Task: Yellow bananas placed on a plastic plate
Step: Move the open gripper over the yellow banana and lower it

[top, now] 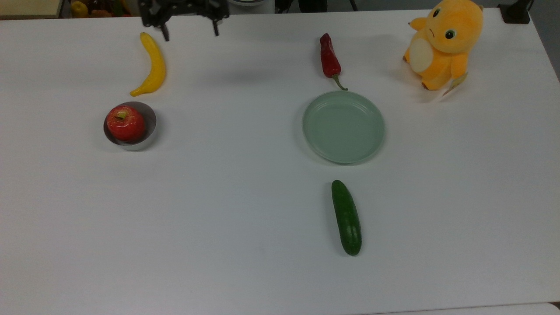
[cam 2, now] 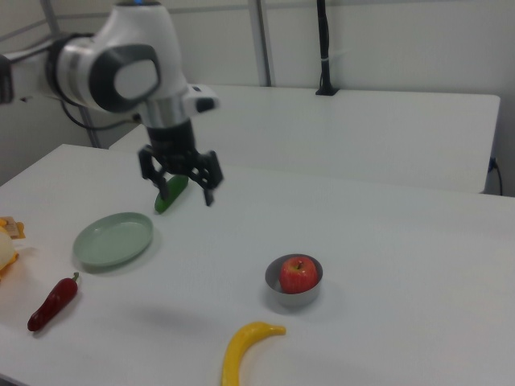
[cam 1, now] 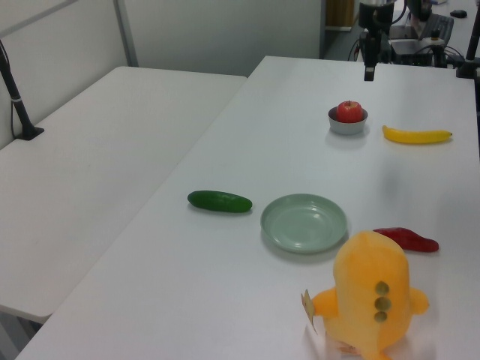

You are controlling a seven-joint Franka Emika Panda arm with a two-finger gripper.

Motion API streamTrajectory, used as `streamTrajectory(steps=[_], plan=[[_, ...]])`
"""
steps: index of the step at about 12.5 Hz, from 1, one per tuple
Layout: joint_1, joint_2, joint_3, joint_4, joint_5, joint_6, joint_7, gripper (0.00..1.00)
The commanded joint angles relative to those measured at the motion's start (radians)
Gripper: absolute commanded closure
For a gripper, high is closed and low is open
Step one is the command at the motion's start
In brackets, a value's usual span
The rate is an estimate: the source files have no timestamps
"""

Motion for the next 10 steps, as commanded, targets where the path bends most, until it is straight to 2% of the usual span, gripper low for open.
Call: streamTrajectory(steps=[1,7,10], plan=[[-0.020,0.052,-0.060,-0.053,-0.007,0.098,-0.061,0.00],[-0.066,0.165,-0.065,-0.091,-0.035,0.187,-0.102,0.00],[-0.070,0.182,-0.066,-0.135,-0.042,0.217,-0.102,0.00]])
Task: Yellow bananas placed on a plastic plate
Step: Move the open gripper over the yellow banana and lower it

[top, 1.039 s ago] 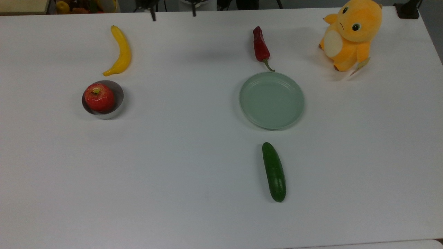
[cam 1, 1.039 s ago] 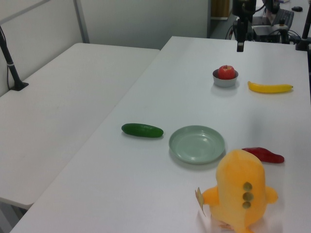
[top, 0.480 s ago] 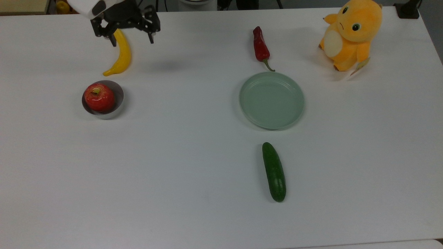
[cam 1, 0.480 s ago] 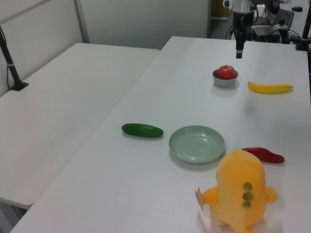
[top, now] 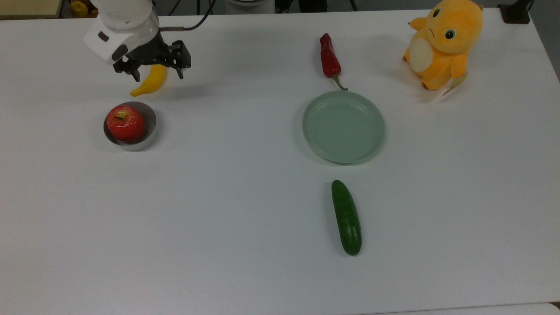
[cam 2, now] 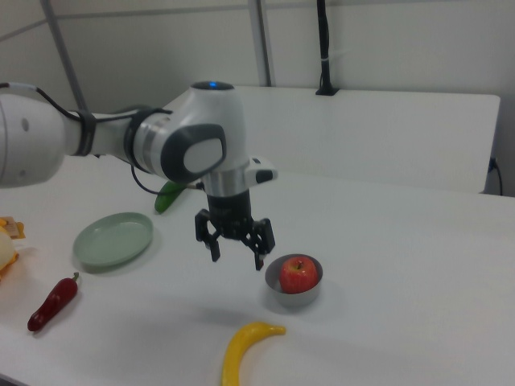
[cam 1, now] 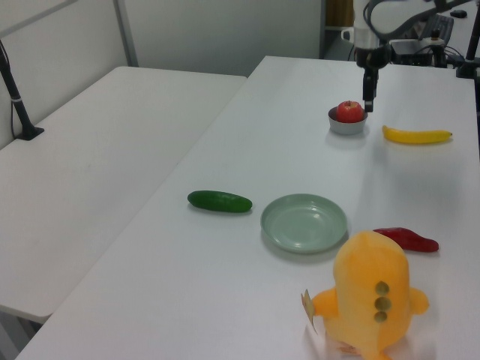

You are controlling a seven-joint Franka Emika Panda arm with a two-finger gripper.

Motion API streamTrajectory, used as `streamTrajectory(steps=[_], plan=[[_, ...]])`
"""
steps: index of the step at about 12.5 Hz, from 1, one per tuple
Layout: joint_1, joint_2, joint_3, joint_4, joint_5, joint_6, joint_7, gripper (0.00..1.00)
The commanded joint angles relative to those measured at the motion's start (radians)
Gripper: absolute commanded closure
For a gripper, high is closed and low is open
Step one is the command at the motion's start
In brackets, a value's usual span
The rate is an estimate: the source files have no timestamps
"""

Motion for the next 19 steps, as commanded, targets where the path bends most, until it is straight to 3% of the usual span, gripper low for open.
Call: streamTrajectory(steps=[1,7,19], plan=[[-0.001,-0.002,-0.004,-0.080,-0.023,0.055,-0.018,0.00],[0.008,0.009,-0.001,-0.198,-0.028,0.185,-0.010,0.00],[-0.024,-0.010,-0.003,-0.238,-0.049,0.176,-0.013,0.00]])
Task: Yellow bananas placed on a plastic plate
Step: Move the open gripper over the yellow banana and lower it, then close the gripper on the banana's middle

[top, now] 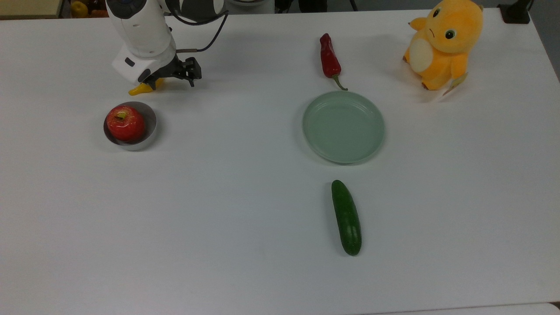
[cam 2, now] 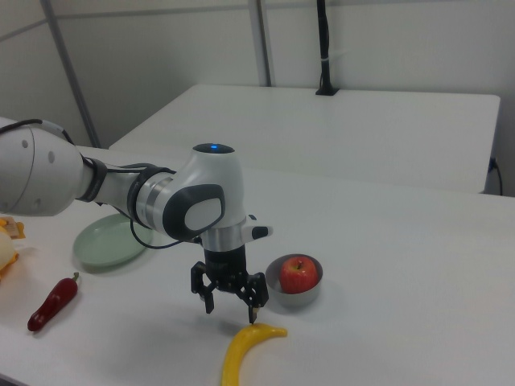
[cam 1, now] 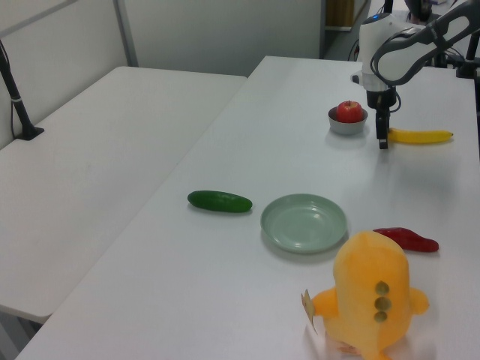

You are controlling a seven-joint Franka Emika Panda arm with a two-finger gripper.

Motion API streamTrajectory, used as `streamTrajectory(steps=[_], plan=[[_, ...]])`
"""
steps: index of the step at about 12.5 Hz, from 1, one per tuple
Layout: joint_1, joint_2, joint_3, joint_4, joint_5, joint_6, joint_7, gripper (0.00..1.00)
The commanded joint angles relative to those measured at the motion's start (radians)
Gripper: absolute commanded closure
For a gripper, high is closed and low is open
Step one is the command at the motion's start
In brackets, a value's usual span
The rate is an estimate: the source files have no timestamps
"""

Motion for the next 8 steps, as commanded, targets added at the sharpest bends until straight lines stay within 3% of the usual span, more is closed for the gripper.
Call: streamTrajectory(steps=[1,6,8], plan=[[-0.019,-0.037,-0.006,-0.029,-0.014,0.013,-0.012,0.00],[-0.049,-0.091,-0.009,-0.022,-0.014,-0.025,-0.015,0.00],[-0.054,-0.086,-0.046,-0.032,-0.017,-0.037,-0.017,0.00]])
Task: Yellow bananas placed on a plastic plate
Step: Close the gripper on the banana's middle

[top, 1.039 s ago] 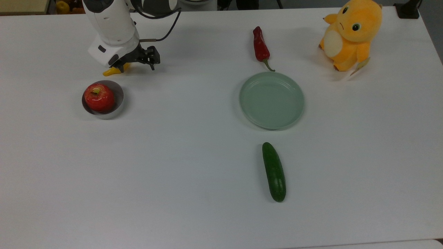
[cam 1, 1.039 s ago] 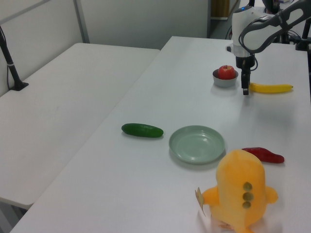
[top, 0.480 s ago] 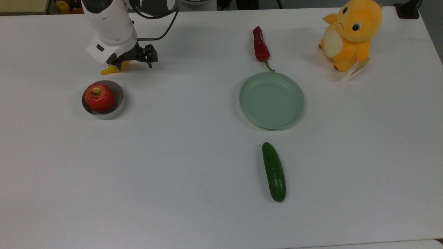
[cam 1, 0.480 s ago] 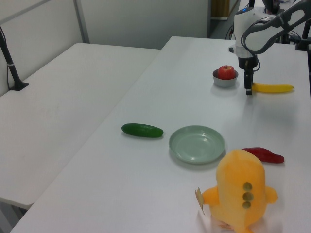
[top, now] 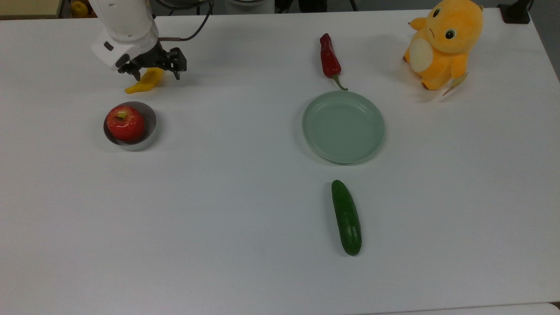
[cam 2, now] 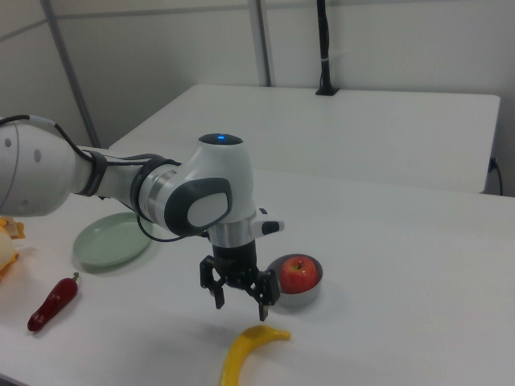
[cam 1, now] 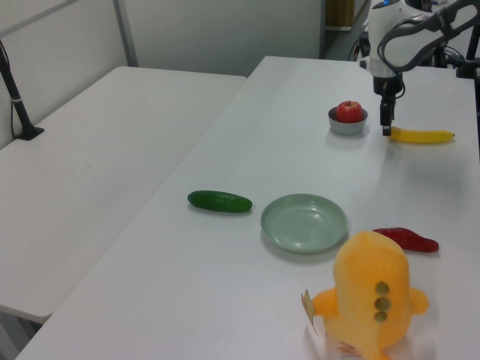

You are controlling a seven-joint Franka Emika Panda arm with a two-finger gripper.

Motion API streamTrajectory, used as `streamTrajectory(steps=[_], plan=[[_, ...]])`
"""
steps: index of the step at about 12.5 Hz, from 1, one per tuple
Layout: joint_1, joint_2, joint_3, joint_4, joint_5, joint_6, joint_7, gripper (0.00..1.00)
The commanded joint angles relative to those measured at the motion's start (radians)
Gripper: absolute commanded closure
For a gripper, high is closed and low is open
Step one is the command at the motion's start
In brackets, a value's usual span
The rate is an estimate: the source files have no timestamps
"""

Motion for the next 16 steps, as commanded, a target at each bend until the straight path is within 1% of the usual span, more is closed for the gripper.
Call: streamTrajectory(steps=[1,5,8,9,12,14,16], plan=[[0.000,-0.025,-0.039,-0.048,-0.015,-0.010,-0.017,0.00],[0.000,-0.021,-0.039,-0.072,-0.015,-0.001,-0.017,0.00],[-0.014,-0.020,-0.051,-0.089,-0.015,-0.002,-0.017,0.00],[-0.014,-0.018,-0.051,-0.089,-0.015,-0.002,-0.017,0.04],[-0.014,-0.012,-0.051,-0.098,-0.015,-0.002,-0.033,0.49],[-0.014,-0.012,-0.051,-0.100,-0.015,-0.004,-0.033,0.66],[-0.014,-0.014,-0.051,-0.100,-0.015,-0.008,-0.033,0.85]])
